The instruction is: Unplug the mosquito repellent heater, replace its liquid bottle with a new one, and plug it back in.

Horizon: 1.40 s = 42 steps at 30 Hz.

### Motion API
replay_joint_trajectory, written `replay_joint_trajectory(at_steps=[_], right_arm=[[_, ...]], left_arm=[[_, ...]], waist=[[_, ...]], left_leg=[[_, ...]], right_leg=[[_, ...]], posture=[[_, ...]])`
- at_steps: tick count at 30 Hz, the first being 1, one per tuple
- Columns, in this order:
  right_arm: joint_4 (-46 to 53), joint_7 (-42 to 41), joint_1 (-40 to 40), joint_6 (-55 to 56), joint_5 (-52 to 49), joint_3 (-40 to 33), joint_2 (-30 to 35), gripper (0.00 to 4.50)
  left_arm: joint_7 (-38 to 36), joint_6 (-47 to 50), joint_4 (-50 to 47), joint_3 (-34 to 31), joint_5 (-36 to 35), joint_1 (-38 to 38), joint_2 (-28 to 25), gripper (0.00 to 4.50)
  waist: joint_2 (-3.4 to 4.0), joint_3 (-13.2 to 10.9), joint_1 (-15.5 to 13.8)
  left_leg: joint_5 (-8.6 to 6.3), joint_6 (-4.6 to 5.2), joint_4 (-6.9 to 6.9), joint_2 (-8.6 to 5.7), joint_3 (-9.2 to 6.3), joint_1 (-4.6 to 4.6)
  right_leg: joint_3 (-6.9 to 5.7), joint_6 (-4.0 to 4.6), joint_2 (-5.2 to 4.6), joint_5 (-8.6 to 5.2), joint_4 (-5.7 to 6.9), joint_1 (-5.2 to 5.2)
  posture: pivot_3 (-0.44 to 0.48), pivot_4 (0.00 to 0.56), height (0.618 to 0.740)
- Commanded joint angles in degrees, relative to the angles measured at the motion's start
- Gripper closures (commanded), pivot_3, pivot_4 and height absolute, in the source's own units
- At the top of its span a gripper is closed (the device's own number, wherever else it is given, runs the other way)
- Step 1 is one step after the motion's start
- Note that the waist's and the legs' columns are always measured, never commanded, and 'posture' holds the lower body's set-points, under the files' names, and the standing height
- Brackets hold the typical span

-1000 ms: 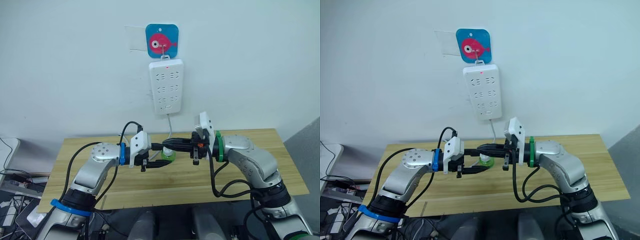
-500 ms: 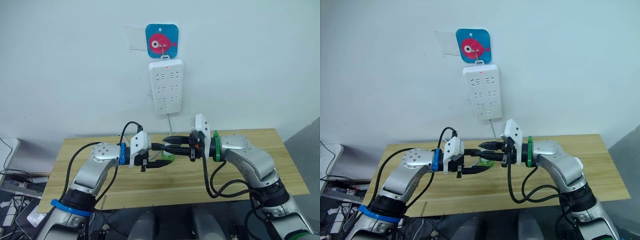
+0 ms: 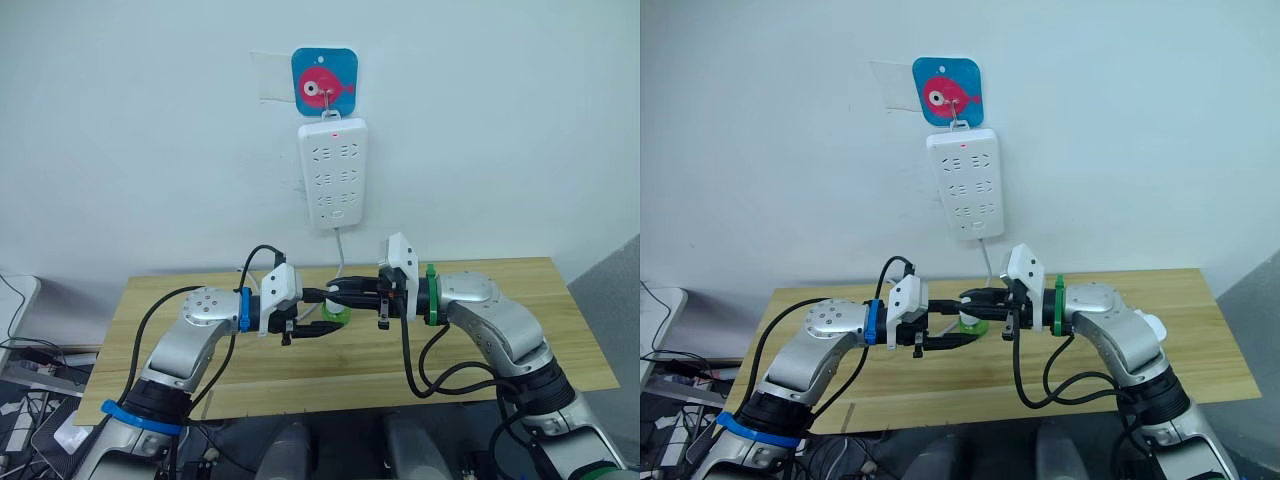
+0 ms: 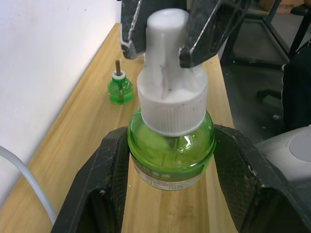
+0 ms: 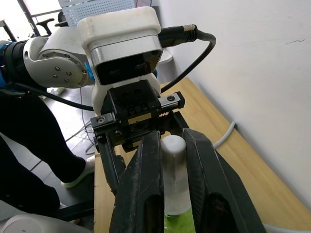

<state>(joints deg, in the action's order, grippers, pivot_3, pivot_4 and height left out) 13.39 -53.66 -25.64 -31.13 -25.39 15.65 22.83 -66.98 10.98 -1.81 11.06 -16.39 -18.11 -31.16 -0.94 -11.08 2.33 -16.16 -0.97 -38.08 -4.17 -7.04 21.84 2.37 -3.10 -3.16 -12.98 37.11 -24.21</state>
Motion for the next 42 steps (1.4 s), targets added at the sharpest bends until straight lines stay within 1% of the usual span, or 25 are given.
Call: replay_joint_trajectory(at_steps=[1, 4, 7, 9, 10, 15, 20, 26, 31, 36, 39, 41, 42], right_arm=[[4.8, -0.4, -0.9, -2.9, -6.2, -3.7, -1.0, 4.21], [7.5, 1.4, -2.8, -7.0, -11.1, -7.6, -1.0, 4.21], [8.5, 5.5, -4.4, -9.6, -14.2, -11.6, -1.8, 4.21], [7.9, 8.0, -4.4, -9.0, -13.2, -13.0, -1.8, 4.21], [6.6, 9.1, -3.7, -6.6, -10.5, -13.0, -1.6, 4.21], [-5.5, 15.6, 1.3, 9.6, 6.3, -9.7, -1.3, 4.21], [-20.9, 22.3, 3.9, 21.7, 15.8, -8.4, -4.5, 4.21], [-35.7, 26.6, 4.5, 32.1, 20.8, -8.9, -7.9, 4.21], [-48.8, 30.5, 2.6, 40.4, 24.2, -9.6, -8.8, 4.21], [-57.1, 31.0, 0.7, 45.7, 24.9, -10.2, -9.4, 4.21], [-59.9, 30.8, -0.1, 47.5, 24.7, -10.8, -9.8, 4.21], [-60.7, 29.9, -0.4, 48.3, 24.1, -11.3, -10.3, 3.49], [-61.0, 29.7, -0.5, 48.6, 23.9, -11.5, -10.5, 3.28]], left_arm=[[-0.1, -0.7, -2.3, 0.4, -0.6, 0.1, 0.4, 2.29], [0.0, -0.9, -2.1, 0.3, -0.5, 0.8, 0.3, 2.29], [0.3, -0.9, -2.0, -0.1, -0.4, 1.7, 0.0, 2.29], [0.6, -0.9, -2.1, -0.4, -0.5, 2.3, -0.2, 2.29], [0.8, -1.1, -2.1, -0.6, -0.4, 2.7, -0.3, 2.29], [1.7, -1.2, -2.5, -1.3, -0.5, 4.0, -0.7, 2.29], [2.0, -0.6, -3.8, -1.9, -1.0, 4.9, -1.6, 2.29], [2.6, 0.4, -5.5, -2.3, -1.5, 5.6, -2.7, 2.29], [2.9, 0.7, -6.3, -2.5, -1.5, 6.1, -3.1, 2.29], [3.2, 1.0, -6.7, -2.4, -1.3, 6.0, -3.0, 2.29], [3.4, 1.1, -7.0, -2.2, -1.1, 5.9, -2.9, 2.29], [3.4, 1.1, -7.2, -2.0, -1.1, 6.1, -2.9, 2.29], [3.5, 1.1, -7.3, -2.0, -1.1, 6.1, -2.9, 2.29]], waist=[[0.0, 0.0, 0.0], [0.0, 0.0, 0.1], [0.0, 0.0, 0.0], [0.0, 0.0, 0.0], [0.0, 0.0, 0.0], [0.0, 0.0, -0.1], [0.0, 0.0, 0.1], [0.01, 0.0, 0.2], [0.01, 0.0, 0.1], [0.01, 0.0, 0.1], [0.02, 0.0, 0.1], [0.01, 0.0, 0.1], [0.02, 0.0, 0.1]], left_leg=[[0.0, 0.0, 0.0, 0.0, 0.0, 0.0], [0.0, 0.0, 0.0, 0.02, 0.0, 0.0], [0.0, 0.01, 0.0, 0.02, 0.0, 0.0], [-0.01, 0.01, 0.01, 0.02, -0.01, 0.0], [-0.01, 0.01, 0.01, 0.02, -0.02, 0.0], [0.0, 0.01, 0.01, -0.03, 0.01, -0.02], [0.02, -0.03, 0.01, -0.02, 0.11, -0.02], [0.02, -0.03, 0.04, 0.0, 0.12, -0.05], [0.02, -0.03, 0.04, -0.05, 0.12, -0.09], [0.08, -0.13, 0.04, -0.05, 0.14, -0.1], [0.08, -0.13, 0.05, -0.03, 0.13, -0.11], [0.08, -0.13, 0.05, -0.04, 0.14, -0.11], [0.08, -0.13, 0.05, -0.04, 0.14, -0.11]], right_leg=[[0.0, 0.0, 0.0, 0.0, 0.0, 0.0], [0.0, 0.0, 0.0, 0.0, 0.0, -0.01], [0.01, 0.0, 0.0, 0.0, 0.01, -0.02], [0.0, 0.0, -0.01, 0.0, 0.0, 0.0], [-0.01, 0.0, -0.01, 0.0, 0.0, 0.0], [0.01, 0.0, -0.01, 0.0, 0.01, 0.01], [0.1, 0.0, 0.0, 0.0, 0.1, -0.07], [0.12, 0.01, 0.02, 0.0, 0.09, -0.06], [0.12, 0.01, 0.08, 0.0, 0.1, -0.02], [0.14, 0.01, 0.08, 0.0, 0.1, -0.01], [0.13, 0.01, 0.09, 0.0, 0.11, 0.0], [0.14, 0.01, 0.09, 0.0, 0.1, 0.01], [0.14, 0.01, 0.09, 0.0, 0.1, 0.01]], posture=[[-0.05, 0.163, 0.74], [-0.049, 0.165, 0.74], [-0.051, 0.168, 0.74], [-0.052, 0.169, 0.74], [-0.057, 0.17, 0.74], [-0.057, 0.174, 0.74], [-0.044, 0.174, 0.74], [-0.017, 0.174, 0.74], [-0.009, 0.172, 0.74], [-0.006, 0.169, 0.74], [-0.006, 0.17, 0.74], [-0.006, 0.17, 0.74], [-0.006, 0.17, 0.74]])
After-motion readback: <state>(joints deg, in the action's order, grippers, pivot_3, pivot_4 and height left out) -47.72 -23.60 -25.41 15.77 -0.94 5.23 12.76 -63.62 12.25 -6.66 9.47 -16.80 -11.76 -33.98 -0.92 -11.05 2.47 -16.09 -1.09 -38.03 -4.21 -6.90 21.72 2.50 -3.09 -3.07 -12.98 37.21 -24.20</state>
